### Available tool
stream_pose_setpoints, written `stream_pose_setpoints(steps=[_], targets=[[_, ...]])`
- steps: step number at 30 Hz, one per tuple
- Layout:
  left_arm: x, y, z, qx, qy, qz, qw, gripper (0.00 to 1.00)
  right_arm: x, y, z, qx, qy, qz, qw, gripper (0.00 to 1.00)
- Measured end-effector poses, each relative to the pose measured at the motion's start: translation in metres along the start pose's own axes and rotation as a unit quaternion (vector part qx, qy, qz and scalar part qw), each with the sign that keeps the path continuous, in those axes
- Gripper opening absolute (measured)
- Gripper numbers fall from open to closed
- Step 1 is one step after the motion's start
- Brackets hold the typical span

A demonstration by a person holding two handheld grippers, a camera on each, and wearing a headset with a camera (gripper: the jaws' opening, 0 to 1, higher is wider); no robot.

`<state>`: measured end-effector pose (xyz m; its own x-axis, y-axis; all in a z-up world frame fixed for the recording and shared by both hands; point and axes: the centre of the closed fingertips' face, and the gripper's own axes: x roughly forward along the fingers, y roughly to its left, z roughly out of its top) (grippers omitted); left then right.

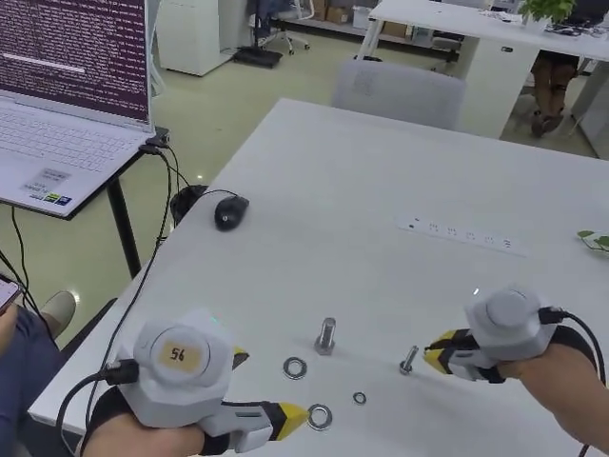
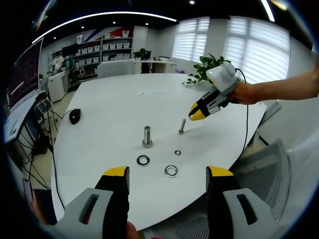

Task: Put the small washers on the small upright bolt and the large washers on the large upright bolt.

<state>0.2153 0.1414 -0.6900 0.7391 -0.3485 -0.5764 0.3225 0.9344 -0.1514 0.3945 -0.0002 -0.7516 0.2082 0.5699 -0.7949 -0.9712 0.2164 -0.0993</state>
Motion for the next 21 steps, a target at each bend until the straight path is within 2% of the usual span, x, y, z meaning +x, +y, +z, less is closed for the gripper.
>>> stream_pose_setpoints(steps=[6,21], targets=[[-0.002,0.003,0.000,-0.002,-0.001,0.005,1.0000,0.61,0.009,-0.001,0.007,-0.015,0.009,0.005,0.9998,0.13],[-0.003,0.004,-0.003,-0.005,0.001,0.006,1.0000,0.61,0.017,0.001,0.003,-0.031,0.034,0.013,0.9988,0.13]])
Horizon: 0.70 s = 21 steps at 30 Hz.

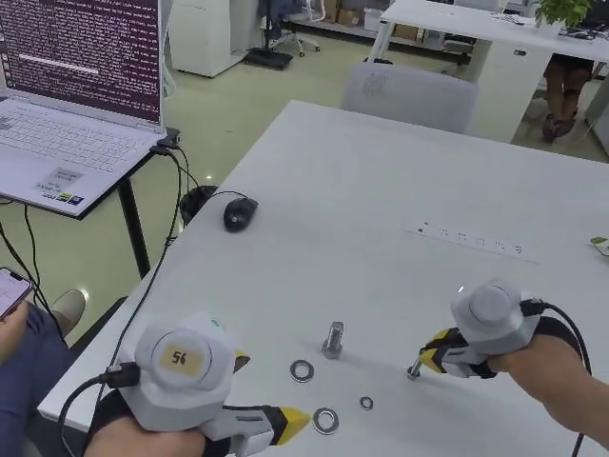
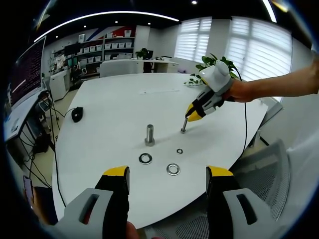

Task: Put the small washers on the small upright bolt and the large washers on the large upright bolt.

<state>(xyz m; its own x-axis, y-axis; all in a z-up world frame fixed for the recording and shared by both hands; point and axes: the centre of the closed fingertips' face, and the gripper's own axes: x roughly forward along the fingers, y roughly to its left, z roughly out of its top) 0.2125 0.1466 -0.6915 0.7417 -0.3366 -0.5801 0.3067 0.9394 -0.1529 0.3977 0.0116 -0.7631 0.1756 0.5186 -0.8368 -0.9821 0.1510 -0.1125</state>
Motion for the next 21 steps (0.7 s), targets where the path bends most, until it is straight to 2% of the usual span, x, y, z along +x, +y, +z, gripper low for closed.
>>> stream_pose_setpoints(steps=[9,21], targets=[[-0.001,0.002,0.002,0.002,-0.001,0.001,1.0000,0.61,0.004,0.000,-0.002,-0.020,0.019,0.007,0.9996,0.13],[-0.002,0.002,0.001,0.002,0.002,0.002,1.0000,0.61,0.018,0.003,-0.011,-0.046,0.055,0.019,0.9973,0.13]])
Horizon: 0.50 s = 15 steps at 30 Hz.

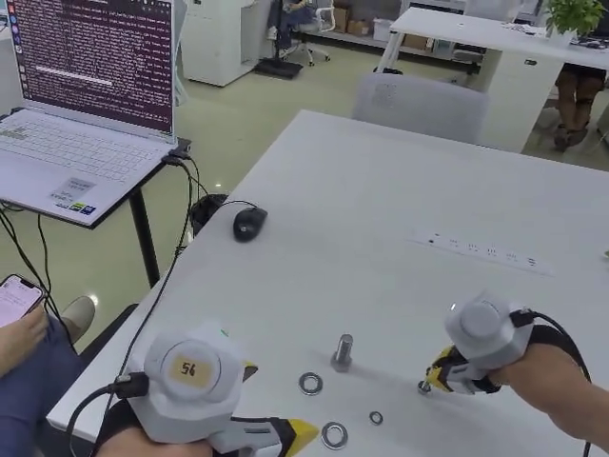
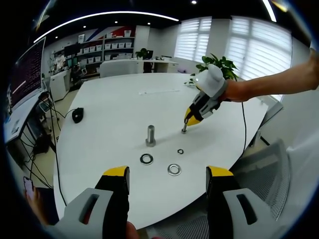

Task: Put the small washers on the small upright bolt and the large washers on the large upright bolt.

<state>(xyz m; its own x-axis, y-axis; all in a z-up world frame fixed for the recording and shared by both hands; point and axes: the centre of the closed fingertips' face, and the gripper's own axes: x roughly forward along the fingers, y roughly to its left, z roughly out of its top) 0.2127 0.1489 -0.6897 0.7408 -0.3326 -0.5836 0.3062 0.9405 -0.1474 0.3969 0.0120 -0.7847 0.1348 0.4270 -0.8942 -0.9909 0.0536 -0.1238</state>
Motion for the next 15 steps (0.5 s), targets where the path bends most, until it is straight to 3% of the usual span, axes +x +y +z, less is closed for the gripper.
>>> stream_pose_setpoints(steps=[15], targets=[[-0.002,0.004,-0.004,-0.004,0.003,0.007,1.0000,0.61,0.019,0.004,-0.014,-0.002,0.026,0.011,0.9996,0.14]])
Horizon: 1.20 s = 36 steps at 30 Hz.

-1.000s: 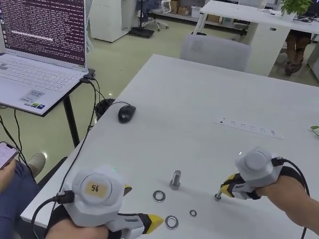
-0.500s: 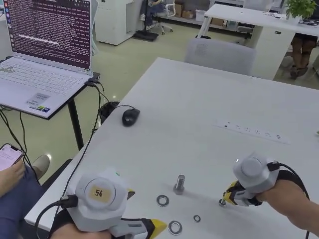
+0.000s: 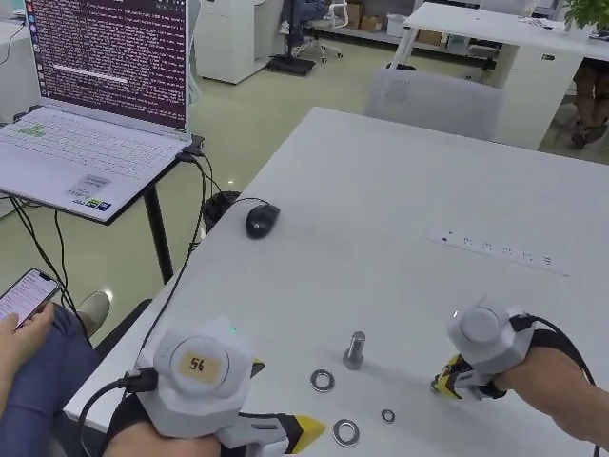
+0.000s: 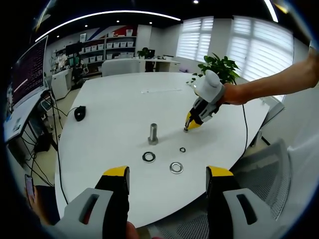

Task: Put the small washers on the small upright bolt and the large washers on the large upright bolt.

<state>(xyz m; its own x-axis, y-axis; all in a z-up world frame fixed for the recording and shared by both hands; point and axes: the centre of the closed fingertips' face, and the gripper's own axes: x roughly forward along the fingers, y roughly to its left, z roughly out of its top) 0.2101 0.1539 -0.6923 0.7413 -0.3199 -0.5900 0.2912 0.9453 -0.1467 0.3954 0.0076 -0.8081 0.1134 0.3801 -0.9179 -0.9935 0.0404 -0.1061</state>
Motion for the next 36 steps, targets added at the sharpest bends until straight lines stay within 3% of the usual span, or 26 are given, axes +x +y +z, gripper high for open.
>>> stream_pose_setpoints(steps=[15,26,29,33,36], targets=[[0.001,-0.001,0.002,0.002,0.000,-0.001,1.0000,0.61,0.006,-0.001,-0.010,0.016,0.007,0.000,0.9998,0.19],[0.002,-0.005,0.004,0.004,-0.002,-0.004,1.0000,0.61,-0.014,-0.008,-0.006,0.057,-0.038,-0.016,0.9975,0.22],[0.002,-0.005,0.005,0.003,-0.005,-0.004,1.0000,0.61,-0.022,-0.010,-0.004,0.087,-0.061,-0.025,0.9941,0.24],[0.001,-0.004,0.004,0.005,-0.004,-0.003,1.0000,0.61,-0.035,-0.009,-0.003,0.147,-0.105,-0.034,0.9829,0.27],[0.001,-0.003,0.004,0.004,-0.004,-0.002,1.0000,0.61,-0.041,-0.003,-0.009,0.170,-0.121,-0.034,0.9774,0.29]])
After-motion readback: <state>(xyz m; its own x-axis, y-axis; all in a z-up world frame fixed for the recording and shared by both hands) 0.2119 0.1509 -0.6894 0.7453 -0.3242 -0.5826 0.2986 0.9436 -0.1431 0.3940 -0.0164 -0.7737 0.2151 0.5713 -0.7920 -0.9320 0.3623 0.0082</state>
